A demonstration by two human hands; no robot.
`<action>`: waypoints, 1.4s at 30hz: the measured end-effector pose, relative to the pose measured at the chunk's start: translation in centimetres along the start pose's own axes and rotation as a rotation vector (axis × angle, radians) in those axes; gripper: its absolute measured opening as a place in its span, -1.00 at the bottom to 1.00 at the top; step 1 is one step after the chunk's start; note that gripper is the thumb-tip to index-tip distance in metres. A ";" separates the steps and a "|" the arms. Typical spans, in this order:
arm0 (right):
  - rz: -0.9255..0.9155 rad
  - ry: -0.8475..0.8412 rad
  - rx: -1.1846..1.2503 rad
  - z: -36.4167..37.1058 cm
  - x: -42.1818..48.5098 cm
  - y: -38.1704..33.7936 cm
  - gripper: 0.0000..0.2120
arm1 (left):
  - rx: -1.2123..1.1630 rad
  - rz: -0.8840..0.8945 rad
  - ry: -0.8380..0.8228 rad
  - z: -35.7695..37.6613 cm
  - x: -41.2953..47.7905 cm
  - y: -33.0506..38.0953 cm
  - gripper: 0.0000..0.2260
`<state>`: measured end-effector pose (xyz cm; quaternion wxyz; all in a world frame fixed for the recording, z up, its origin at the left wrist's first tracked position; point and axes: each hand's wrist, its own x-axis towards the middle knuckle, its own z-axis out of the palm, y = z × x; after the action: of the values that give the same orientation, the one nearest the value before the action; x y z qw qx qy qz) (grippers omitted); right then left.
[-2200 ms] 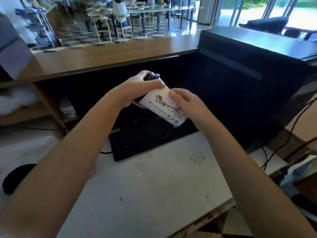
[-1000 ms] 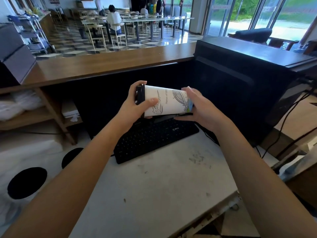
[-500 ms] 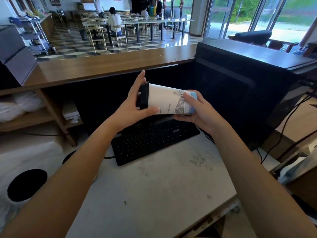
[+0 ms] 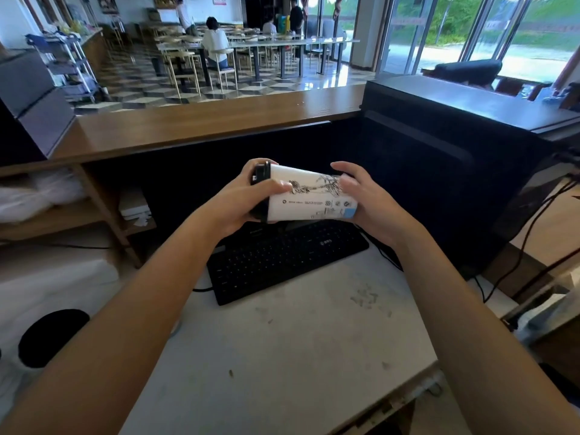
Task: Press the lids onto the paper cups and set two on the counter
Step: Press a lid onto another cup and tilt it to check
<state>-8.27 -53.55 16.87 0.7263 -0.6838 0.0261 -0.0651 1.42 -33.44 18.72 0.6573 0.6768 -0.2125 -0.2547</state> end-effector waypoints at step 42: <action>-0.169 0.388 -0.050 3.6 6.0 -3.1 -0.57 | 0.547 0.248 -0.131 -0.3 6.9 -2.1 -0.24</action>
<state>-2.10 -50.96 20.53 0.6823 -0.6761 0.1096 -0.2555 6.86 -37.38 16.16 0.4617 0.7797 -0.3959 -0.1490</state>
